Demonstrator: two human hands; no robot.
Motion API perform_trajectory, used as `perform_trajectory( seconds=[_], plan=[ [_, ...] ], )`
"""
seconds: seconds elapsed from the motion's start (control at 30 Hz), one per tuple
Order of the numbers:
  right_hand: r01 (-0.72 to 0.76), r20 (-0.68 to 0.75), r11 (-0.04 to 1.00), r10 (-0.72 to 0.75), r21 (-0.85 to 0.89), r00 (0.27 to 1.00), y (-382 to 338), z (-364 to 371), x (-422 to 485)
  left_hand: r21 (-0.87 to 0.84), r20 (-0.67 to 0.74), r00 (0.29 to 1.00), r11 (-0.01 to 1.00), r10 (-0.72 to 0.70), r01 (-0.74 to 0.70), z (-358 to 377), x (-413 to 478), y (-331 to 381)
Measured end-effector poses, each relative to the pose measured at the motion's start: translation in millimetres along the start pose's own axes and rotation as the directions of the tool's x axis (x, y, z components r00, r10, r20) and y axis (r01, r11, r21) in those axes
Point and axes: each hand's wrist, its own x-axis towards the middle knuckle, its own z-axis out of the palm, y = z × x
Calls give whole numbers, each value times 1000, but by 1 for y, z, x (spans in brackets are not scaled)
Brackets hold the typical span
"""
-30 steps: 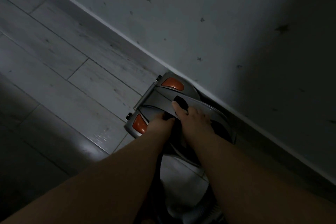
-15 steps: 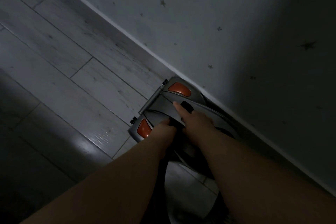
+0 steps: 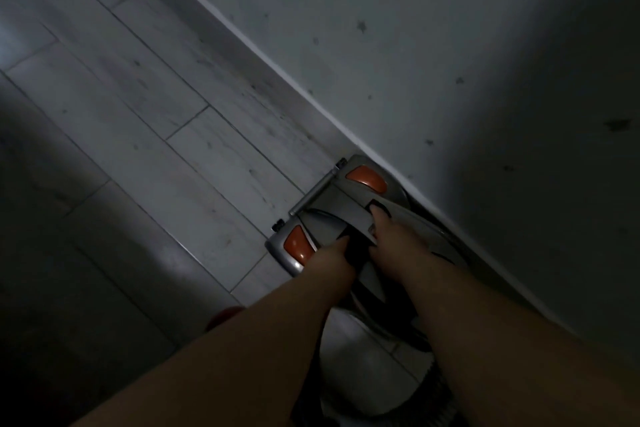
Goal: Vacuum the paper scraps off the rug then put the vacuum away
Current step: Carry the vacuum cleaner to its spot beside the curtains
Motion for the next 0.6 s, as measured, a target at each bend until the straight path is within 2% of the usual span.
perform_trajectory(
  seconds=[0.07,0.17,0.27,0.4,0.47,0.6],
  plan=[
    [26,16,999,-26,33,1000,7,8,4,49,4,1000,999,-3,3,8,2,0],
    [23,-12,1000,-23,-17,1000,17,17,6,148,11,1000,989,-7,6,22,12,-1],
    [35,-58,998,-37,-47,998,20,19,4,235,-18,1000,972,-1,5,28,22,1],
    [74,-41,997,-74,-4,996,20,13,2,358,-68,998,933,-10,34,34,24,4],
    [107,-4,994,-107,34,994,22,9,1,375,-100,994,924,-45,79,37,22,0],
    [133,29,988,-135,73,990,28,6,-1,380,-79,990,915,-114,135,40,20,-1]
  ],
)
